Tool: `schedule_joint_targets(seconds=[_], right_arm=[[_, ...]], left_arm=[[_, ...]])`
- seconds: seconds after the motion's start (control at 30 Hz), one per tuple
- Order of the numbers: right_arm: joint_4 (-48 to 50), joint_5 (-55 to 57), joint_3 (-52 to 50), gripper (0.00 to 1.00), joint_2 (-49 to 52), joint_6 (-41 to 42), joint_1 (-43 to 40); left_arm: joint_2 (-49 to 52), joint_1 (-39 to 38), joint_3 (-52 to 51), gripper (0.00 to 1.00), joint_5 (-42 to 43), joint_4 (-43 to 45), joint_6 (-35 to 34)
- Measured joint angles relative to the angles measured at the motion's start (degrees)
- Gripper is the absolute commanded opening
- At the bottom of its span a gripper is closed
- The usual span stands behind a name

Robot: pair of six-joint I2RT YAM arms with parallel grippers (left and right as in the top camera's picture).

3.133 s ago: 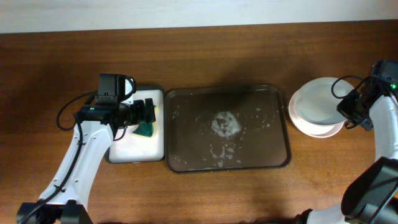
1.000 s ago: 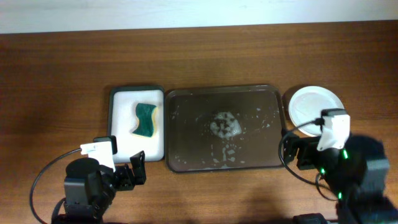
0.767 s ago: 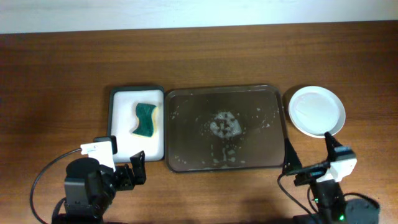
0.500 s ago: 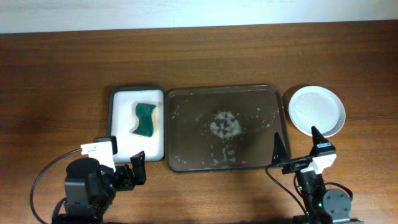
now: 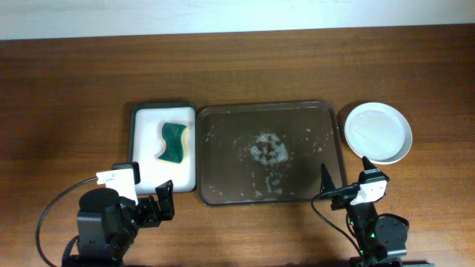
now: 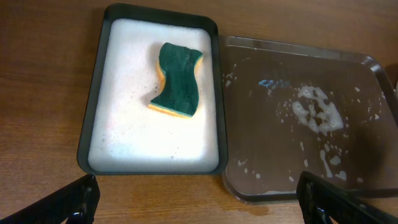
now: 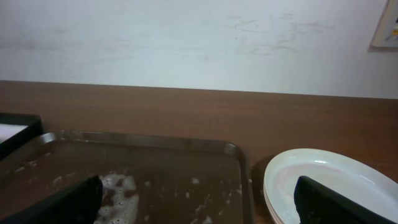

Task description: Clean dirty plates on tray and stack at the side

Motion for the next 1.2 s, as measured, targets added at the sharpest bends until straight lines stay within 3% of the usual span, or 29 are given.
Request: schedule_joint_targets(seconds=[0.47,0.53,0.63,0.8,0.9,0.97,1.03,1.2], right_arm=[[0.0,0.0,0.0,0.99,0.0,-0.57,0.0],[0.0,0.0,0.0,0.99,0.0,-0.61,0.0],[0.0,0.0,0.0,0.99,0.0,-0.61,0.0],[0.0,0.0,0.0,0.99,0.02,-0.61,0.0],[0.0,0.0,0.0,0.99,-0.04,-0.59,0.0],[0.0,0.0,0.0,0.99,-0.07,-0.57,0.0],[0.0,0.0,0.0,0.99,-0.07,-0.63,0.0],[0.0,0.0,0.0,0.99,-0.07,-0.59,0.0]], left_arm=[[-1.6,0.0,-0.07,0.99,-1.42,0.13,0.0],[-4.2,0.0,-1.92,1.0,-3.26,3.19,0.0],[-10.93,0.0,-12.04,0.99,-4.94,15.72,0.04],[-24.87,0.0,-33.94,0.99,-5.01,46.23,0.2],[-29.4,0.0,-40.37,0.99,-3.28,58.55,5.2],[-29.66,0.0,-40.59,0.99,-1.84,58.07,11.93],[-29.88,0.0,-40.63,0.99,-1.38,48.3,14.19],[-29.68,0.0,-40.98,0.99,-1.18,47.91,15.87]])
